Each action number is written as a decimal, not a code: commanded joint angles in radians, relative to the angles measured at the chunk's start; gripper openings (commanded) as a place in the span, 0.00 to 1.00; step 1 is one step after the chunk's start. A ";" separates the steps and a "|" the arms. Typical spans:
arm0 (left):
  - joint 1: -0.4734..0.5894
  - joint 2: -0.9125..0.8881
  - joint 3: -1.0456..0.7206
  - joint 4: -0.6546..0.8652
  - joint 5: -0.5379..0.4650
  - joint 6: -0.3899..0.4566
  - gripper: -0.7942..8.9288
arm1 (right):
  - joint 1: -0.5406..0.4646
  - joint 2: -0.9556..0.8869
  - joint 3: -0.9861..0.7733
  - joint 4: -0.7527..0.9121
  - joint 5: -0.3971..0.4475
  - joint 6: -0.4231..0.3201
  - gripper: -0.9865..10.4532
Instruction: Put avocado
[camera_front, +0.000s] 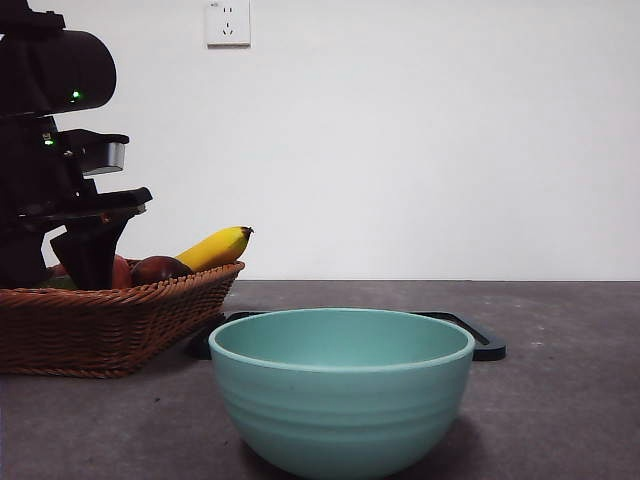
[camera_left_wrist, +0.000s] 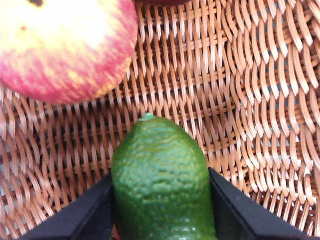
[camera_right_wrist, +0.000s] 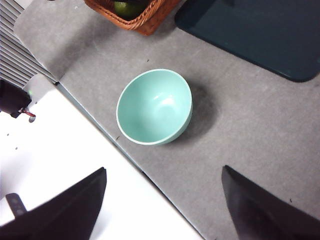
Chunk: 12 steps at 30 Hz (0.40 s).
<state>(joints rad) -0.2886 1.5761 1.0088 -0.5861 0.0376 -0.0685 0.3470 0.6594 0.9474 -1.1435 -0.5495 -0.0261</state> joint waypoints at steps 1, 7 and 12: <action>-0.006 -0.008 0.017 -0.003 0.031 0.002 0.26 | 0.006 0.006 0.018 0.020 0.000 -0.007 0.41; -0.023 -0.119 0.018 -0.013 0.087 -0.013 0.26 | 0.006 0.007 0.018 0.028 0.001 -0.007 0.41; -0.069 -0.255 0.018 -0.023 0.240 -0.034 0.26 | 0.006 0.027 0.018 0.046 0.005 -0.007 0.41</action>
<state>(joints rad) -0.3477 1.3266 1.0088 -0.6106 0.2436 -0.0895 0.3470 0.6754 0.9474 -1.1091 -0.5465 -0.0261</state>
